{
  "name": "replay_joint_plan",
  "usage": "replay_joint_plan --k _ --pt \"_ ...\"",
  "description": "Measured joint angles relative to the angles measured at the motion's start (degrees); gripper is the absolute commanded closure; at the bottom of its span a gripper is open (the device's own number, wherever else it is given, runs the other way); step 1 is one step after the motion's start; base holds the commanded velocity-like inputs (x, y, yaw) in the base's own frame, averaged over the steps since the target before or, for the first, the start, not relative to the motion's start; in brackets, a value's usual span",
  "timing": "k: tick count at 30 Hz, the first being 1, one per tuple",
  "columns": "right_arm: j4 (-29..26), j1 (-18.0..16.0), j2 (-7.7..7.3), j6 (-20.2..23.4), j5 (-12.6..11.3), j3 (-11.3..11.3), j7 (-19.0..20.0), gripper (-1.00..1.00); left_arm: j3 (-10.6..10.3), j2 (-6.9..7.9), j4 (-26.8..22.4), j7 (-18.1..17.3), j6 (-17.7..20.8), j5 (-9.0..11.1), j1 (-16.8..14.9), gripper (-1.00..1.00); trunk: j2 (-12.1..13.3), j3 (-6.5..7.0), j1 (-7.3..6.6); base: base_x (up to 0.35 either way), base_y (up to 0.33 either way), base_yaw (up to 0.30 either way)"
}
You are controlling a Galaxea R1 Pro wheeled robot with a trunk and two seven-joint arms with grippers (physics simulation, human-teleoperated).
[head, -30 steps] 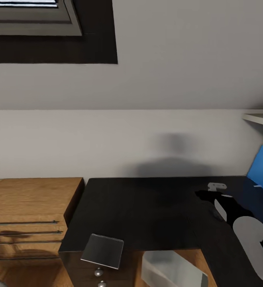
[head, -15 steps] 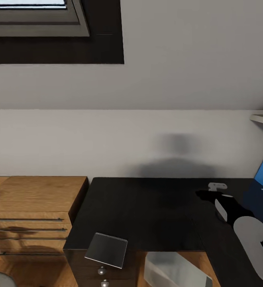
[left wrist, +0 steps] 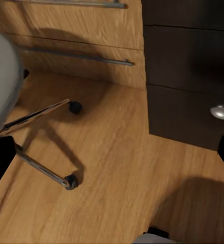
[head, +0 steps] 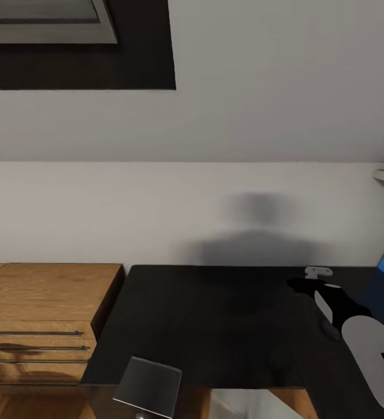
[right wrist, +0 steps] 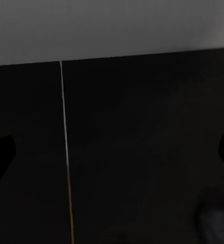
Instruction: In the bedroom, organize the workspace by keeping the computer under the desk, ensuring the monitor is on the desk, placing the keyboard on the desk next to the monitor, placing the mouse on the desk next to the keyboard, moving the folder from the swivel chair onto the desk next to the mouse, stacking the notebook on top of the folder with the pen on top of the notebook, and positioning the swivel chair next to the desk.
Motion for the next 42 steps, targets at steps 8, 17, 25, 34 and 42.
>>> replay_joint_plan --k 8,17,25,34,42 --pt "0.02 0.0 0.03 0.03 0.03 0.06 0.0 -1.0 0.04 -0.03 0.92 0.02 -0.02 -0.04 0.0 -1.0 0.0 0.0 0.02 0.088 -0.17 0.0" --pt "0.23 0.0 -0.04 -0.18 0.08 0.03 -0.25 -1.0 0.04 0.05 0.96 0.03 -0.07 -0.05 0.0 -1.0 0.0 0.0 0.02 0.002 -0.005 0.0" --pt "0.47 0.0 -0.26 -0.35 -0.02 -1.08 -6.79 -1.0 -0.01 0.0 0.96 0.03 -0.14 -0.1 0.0 -1.0 0.0 0.0 0.02 0.0 0.0 0.0" --pt "3.19 0.01 -1.4 -4.68 -0.05 -4.52 -13.21 -1.0 -0.05 0.02 0.88 0.08 -0.94 -0.08 0.0 -1.0 0.0 0.0 0.02 0.0 0.0 0.0" --pt "4.89 0.01 -2.7 -4.23 0.02 -4.53 -13.18 -1.0 0.02 0.03 0.87 0.43 -2.32 -0.03 0.0 -1.0 0.01 0.0 0.02 0.0 0.0 0.0"
